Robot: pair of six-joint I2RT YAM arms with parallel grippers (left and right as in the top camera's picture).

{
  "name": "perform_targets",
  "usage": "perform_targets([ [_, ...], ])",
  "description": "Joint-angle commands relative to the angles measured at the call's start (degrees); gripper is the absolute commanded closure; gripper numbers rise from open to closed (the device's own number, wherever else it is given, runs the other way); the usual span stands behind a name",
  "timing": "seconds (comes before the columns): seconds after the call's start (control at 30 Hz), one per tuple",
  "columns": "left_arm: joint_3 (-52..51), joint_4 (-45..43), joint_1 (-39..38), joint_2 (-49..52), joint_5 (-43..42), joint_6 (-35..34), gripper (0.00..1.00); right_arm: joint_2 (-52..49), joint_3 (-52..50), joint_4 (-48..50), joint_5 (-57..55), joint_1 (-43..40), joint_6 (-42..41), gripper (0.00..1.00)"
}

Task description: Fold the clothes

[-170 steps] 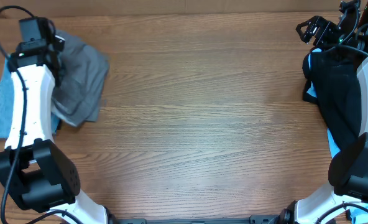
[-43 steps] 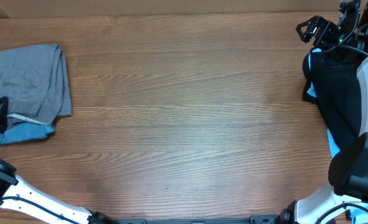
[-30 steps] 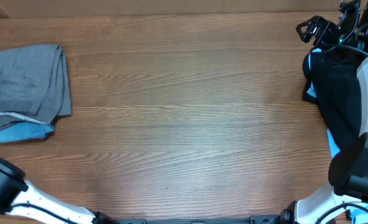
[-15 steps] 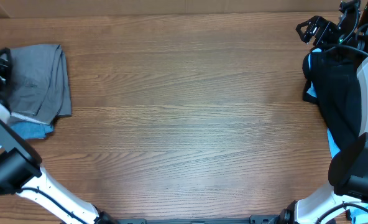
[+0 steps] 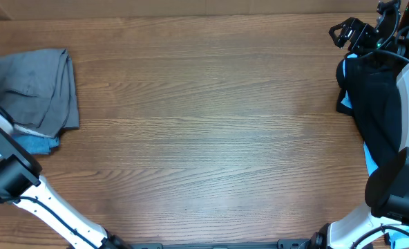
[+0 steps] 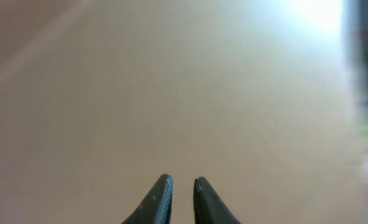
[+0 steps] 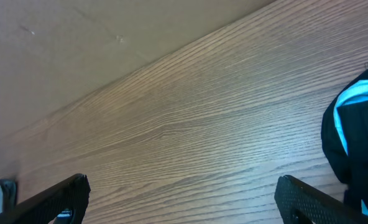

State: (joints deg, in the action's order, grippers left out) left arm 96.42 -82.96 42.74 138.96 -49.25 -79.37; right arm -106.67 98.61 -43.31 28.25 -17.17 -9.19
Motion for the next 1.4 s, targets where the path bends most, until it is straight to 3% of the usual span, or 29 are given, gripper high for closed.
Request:
perform_targets([
  [0.0,6.4,-3.6,-1.9,-6.9,-12.1,-25.6,0.69,0.2,0.0,0.1,0.0,0.1,0.0,0.00],
  [0.07,6.4,-3.7,-2.8,-10.4,-20.3,-28.3,0.44,0.2,0.0,0.1,0.0,0.1,0.0,0.00],
  [0.1,6.4,-3.7,-3.2,-11.8,-23.7,-29.1,0.15,0.2,0.0,0.1,0.0,0.1,0.0,0.00],
  [0.13,6.4,-3.7,-3.7,-13.4,-27.4,-30.1,0.00,0.2,0.0,0.1,0.0,0.1,0.0,0.00],
  [0.3,6.4,-7.7,-5.8,-19.7,-37.1,-40.0,0.00,0.2,0.0,0.1,0.0,0.1,0.0,0.00],
  [0.43,6.4,-7.6,-8.2,-24.7,-41.3,-40.0,0.00,0.2,0.0,0.1,0.0,0.1,0.0,0.00],
  [0.7,6.4,1.7,-18.5,-33.3,-39.2,-40.0,0.00,0.2,0.0,0.1,0.0,0.1,0.0,0.00],
  [0.87,6.4,13.2,-26.3,-33.9,-38.4,-37.1,0.00,0.2,0.0,0.1,0.0,0.1,0.0,0.00],
  [1.1,6.4,16.4,-31.2,-33.9,-36.3,-35.8,0.00,0.2,0.0,0.1,0.0,0.1,0.0,0.00],
  [1.2,6.4,28.2,-31.2,-33.9,-34.1,-25.5,0.00,0.2,0.0,0.1,0.0,0.1,0.0,0.00],
  [1.3,6.4,55.6,-30.9,-33.8,-27.2,-1.5,0.00,0.2,0.0,0.1,0.0,0.1,0.0,0.00],
  [1.37,6.4,71.3,-30.9,-33.8,-24.6,6.2,0.00,0.2,0.0,0.1,0.0,0.1,0.0,0.00],
])
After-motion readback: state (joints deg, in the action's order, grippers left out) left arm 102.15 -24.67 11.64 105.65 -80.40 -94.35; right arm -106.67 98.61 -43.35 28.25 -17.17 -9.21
